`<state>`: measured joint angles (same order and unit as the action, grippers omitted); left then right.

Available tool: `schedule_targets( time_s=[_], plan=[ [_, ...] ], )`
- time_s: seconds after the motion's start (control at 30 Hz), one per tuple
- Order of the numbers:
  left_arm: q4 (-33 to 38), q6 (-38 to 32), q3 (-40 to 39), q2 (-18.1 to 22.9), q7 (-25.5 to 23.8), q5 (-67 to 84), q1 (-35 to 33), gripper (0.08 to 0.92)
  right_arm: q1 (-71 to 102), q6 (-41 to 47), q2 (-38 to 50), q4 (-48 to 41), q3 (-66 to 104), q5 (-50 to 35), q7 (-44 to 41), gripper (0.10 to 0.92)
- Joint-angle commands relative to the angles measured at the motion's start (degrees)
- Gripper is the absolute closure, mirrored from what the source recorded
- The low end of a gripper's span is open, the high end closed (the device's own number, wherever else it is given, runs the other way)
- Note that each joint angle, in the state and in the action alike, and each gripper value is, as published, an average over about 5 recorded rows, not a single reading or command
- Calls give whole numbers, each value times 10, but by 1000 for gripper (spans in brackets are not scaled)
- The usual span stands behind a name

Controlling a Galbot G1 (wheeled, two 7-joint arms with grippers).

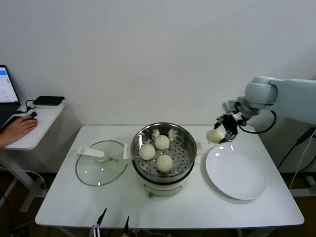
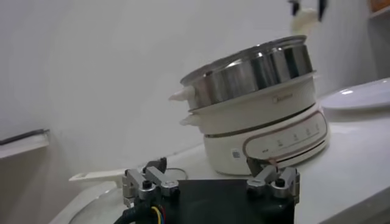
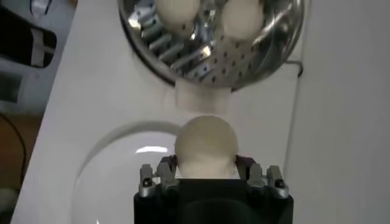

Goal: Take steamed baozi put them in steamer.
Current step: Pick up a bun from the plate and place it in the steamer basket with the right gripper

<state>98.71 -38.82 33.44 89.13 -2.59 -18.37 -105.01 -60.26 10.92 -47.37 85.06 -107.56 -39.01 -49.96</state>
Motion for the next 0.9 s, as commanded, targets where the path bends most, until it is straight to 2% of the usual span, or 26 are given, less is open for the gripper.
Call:
schedule_targets(
  time_s=[0.03,0.6,0.9],
  plan=[
    [4,-2,1,0,0,1,-1,177,-22,78,-91,64,33,-93,54,371],
    [-6,-5,7,2,-1,0,2,177,189,110,-137,-41,119,21,96,348],
    [-8,-4,11,1,-1,1,3,177,223,113,-140,-56,139,27,97,347]
  ],
)
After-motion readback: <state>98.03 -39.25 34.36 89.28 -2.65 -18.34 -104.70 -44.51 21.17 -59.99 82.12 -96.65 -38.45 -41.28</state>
